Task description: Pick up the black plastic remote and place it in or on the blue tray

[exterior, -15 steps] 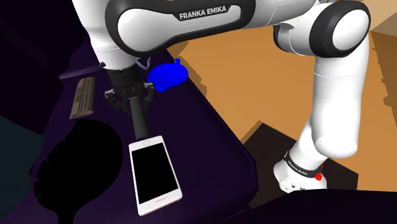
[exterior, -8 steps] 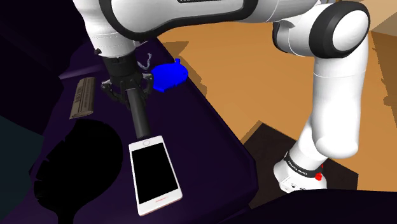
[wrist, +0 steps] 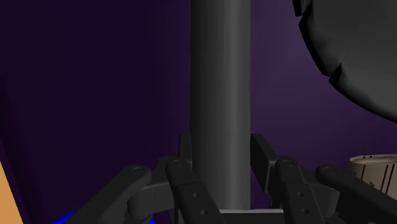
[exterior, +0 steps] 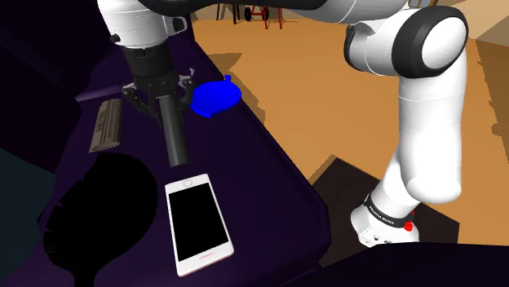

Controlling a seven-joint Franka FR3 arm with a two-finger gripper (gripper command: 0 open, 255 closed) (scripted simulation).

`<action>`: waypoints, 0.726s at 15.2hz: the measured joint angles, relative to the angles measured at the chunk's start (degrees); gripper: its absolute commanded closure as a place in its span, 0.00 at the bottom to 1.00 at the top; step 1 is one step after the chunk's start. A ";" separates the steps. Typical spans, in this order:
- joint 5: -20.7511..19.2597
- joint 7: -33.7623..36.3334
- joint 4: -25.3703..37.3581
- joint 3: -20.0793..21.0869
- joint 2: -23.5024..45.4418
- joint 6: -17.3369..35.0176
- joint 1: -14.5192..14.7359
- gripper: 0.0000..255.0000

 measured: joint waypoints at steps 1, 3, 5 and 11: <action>-0.16 -0.01 1.27 -0.01 0.26 -0.99 0.37 1.00; -0.77 -0.03 4.49 -0.14 1.33 -3.16 1.44 1.00; -1.18 -0.24 7.03 -0.26 1.98 -5.03 2.13 1.00; 0.21 -6.32 3.47 -1.24 -0.58 -3.39 -4.26 1.00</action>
